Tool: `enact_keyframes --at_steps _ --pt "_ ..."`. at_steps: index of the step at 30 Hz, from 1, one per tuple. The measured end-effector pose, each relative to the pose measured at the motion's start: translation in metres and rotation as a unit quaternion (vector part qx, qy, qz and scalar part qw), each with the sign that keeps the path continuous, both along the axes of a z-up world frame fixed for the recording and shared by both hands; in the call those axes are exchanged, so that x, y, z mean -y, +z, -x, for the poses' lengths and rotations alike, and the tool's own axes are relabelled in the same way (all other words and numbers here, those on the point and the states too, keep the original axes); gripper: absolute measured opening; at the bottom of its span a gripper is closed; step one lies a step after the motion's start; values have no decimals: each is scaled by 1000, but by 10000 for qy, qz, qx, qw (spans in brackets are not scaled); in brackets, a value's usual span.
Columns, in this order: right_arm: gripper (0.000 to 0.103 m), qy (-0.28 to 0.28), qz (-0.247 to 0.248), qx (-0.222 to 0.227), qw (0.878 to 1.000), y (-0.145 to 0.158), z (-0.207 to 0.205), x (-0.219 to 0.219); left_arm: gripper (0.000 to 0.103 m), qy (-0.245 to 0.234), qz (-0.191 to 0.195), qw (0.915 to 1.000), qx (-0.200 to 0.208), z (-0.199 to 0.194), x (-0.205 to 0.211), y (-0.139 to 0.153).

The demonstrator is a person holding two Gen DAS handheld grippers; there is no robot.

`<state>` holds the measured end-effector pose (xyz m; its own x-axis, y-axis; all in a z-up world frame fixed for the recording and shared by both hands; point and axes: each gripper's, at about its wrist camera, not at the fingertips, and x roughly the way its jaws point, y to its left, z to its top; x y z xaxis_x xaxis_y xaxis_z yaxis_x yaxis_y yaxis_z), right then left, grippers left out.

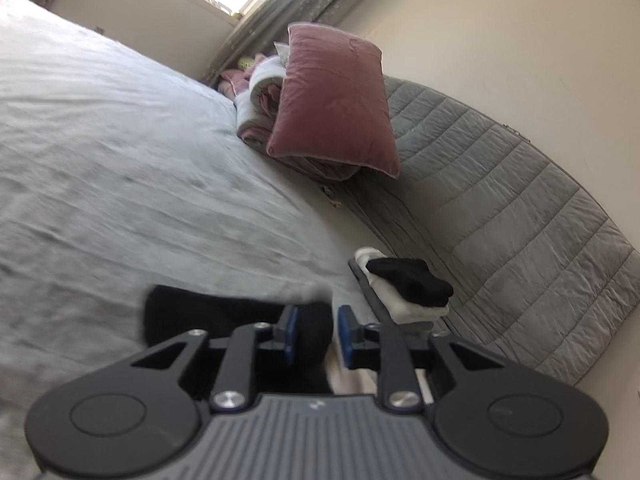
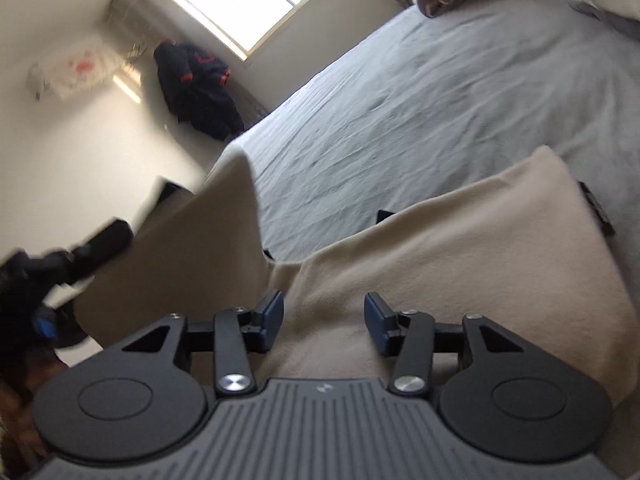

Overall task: Fold clothes
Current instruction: 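Lift the cream fold with both grippers and fold it over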

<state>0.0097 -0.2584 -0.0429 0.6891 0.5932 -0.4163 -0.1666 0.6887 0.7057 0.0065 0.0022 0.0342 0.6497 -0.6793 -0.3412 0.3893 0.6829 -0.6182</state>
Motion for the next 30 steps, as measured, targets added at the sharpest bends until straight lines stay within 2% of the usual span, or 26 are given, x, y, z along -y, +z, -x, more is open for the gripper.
enact_keyframes --at_steps 5,7,12,14,17,19,23,26,30 --pt "50 -102 -534 -234 9982 -2 3 15 22 -149 -251 9995 -110 -10 25 -23" --pt "51 -89 -655 -271 9974 -1 5 16 23 -228 -203 9992 -254 -16 26 -33" --pt "58 -58 -816 -339 9961 3 6 14 31 -204 323 9971 -663 -21 10 -44" --pt "63 -31 -859 -364 9956 7 5 13 32 -203 593 9954 -726 -18 -1 -38" --pt "65 16 -822 -431 9957 12 4 11 40 -119 918 9934 -678 -10 -17 -24" --pt "65 47 -765 -490 9959 15 1 9 42 18 864 9936 -729 -7 -31 -17" --pt "65 114 -894 -660 9937 17 -5 9 40 393 93 9943 -987 -8 -48 -19" --pt "68 113 -1113 -842 9902 16 -9 11 40 460 -284 9913 -1199 -8 -51 -32" --pt "72 141 -1322 -1020 9859 16 -16 11 40 319 -547 9893 -1311 2 -47 -50"
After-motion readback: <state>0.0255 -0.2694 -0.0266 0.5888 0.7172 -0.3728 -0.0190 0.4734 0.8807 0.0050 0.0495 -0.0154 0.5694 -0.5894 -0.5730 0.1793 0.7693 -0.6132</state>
